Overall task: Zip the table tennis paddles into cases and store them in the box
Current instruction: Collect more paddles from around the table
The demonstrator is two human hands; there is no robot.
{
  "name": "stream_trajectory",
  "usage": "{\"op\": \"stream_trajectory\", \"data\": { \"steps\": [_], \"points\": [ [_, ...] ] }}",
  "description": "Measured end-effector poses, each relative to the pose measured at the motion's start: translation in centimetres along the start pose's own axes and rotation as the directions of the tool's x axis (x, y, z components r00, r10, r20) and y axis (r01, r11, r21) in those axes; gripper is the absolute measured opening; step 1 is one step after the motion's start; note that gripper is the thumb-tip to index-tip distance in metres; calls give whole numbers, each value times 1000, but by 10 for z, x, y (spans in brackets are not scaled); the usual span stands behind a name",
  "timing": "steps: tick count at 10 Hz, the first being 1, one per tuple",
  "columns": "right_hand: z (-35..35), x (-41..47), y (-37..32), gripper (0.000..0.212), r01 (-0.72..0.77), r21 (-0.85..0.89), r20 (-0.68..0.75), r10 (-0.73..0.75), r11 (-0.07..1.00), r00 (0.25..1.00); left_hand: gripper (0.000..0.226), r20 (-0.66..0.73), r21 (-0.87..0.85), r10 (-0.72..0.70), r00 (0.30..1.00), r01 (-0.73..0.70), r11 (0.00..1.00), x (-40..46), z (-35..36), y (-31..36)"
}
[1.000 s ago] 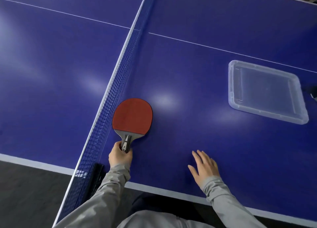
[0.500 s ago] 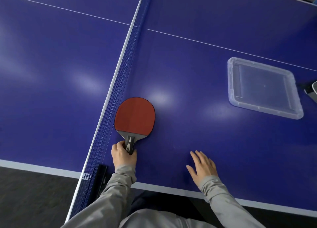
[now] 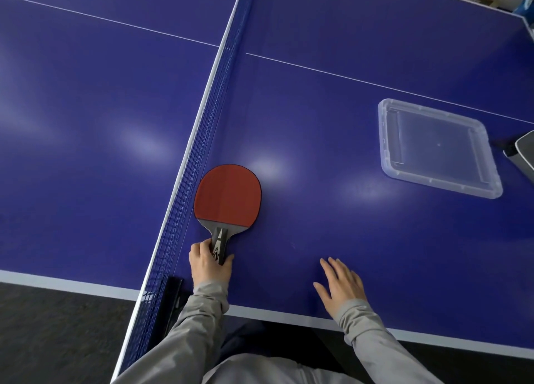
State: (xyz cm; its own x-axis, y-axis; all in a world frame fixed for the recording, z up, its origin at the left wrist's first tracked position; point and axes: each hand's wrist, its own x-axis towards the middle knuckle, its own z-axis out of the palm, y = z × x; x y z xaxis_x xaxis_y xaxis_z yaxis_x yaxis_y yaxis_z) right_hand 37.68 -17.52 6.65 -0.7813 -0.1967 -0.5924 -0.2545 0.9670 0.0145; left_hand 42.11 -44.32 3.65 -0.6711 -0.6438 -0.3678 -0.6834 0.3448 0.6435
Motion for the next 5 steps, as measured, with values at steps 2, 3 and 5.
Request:
{"op": "stream_trajectory", "data": {
  "steps": [2, 3, 5],
  "points": [
    [3, -4, 1, 60, -9, 25, -8, 9, 1000, 1000, 79, 28, 70, 82, 996, -84, 994, -14, -11, 0],
    [5, -7, 2, 60, -25, 44, -22, 26, 999, 999, 85, -12, 203, 170, 985, -164, 965, -30, -16, 4],
    [8, -14, 6, 61, -75, 125, -57, 82, 989, 995, 88, 157, 431, 490, 858, -505, 747, -54, -14, 24]
  ]
}}
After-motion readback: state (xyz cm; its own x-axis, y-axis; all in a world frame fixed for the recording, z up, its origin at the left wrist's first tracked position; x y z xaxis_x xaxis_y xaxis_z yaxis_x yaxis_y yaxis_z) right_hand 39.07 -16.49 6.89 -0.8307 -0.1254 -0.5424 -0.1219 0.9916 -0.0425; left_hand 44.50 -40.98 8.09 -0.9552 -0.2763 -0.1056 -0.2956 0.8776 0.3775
